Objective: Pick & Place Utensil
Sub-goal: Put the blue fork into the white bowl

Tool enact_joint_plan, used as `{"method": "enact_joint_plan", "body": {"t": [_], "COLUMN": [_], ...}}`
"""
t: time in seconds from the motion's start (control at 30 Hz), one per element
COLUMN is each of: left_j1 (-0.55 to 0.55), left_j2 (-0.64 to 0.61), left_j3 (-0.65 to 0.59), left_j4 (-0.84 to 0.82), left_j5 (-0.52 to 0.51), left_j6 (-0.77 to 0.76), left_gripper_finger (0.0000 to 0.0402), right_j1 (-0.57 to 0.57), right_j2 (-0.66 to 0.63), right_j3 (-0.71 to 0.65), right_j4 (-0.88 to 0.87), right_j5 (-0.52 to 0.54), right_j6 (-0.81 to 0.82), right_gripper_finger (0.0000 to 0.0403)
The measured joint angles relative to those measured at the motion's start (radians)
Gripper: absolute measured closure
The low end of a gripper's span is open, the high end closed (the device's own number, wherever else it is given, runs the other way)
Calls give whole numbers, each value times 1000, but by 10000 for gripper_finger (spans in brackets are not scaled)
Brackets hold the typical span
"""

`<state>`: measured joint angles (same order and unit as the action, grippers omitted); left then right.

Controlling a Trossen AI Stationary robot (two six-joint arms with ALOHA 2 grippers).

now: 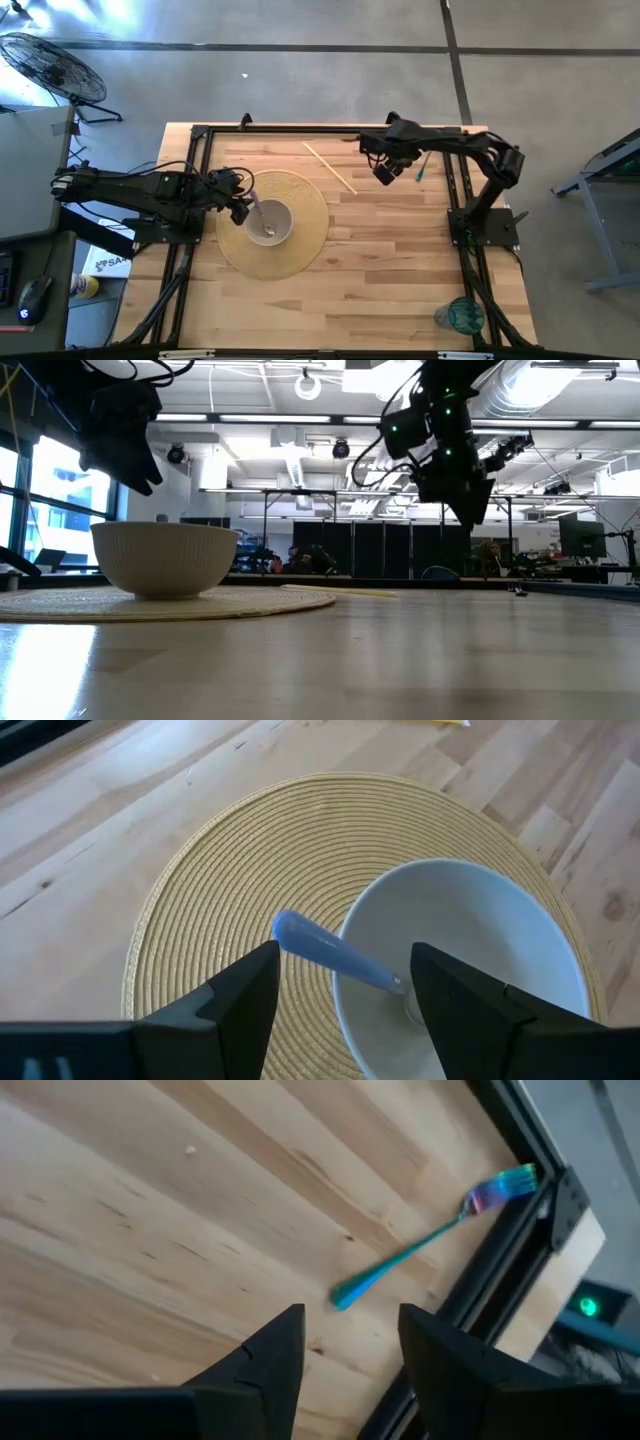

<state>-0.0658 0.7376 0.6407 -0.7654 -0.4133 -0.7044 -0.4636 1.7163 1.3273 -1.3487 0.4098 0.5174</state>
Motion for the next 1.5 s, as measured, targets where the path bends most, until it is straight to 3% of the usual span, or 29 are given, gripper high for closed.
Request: {"method": "enact_joint_plan", "body": {"t": [0.57,1.1,1.27,1.37,1.5], "left_j1": [0,0,0,0,0], "left_j2": [0,0,0,0,0], "left_j3": [-1,-1,-1,-1,-1], "left_j4": [0,-2,-14,-14,-8], "left_j5": [15,144,182,195,167], "left_j6": [0,0,0,0,0], "left_gripper_finger": [179,179,179,179,179], "right_j1": [-1,-3,-17,-33,-41], "right_j2": [169,253,254,253,253], "right_j3": [0,-7,-131,-202,-255], "right_j4": [-79,-102,-38,-24,60], "right_j5": [8,84,99,173,178], "right_j6": [-34,111,111,151,153], "right_gripper_finger": [399,401,401,402,402]}}
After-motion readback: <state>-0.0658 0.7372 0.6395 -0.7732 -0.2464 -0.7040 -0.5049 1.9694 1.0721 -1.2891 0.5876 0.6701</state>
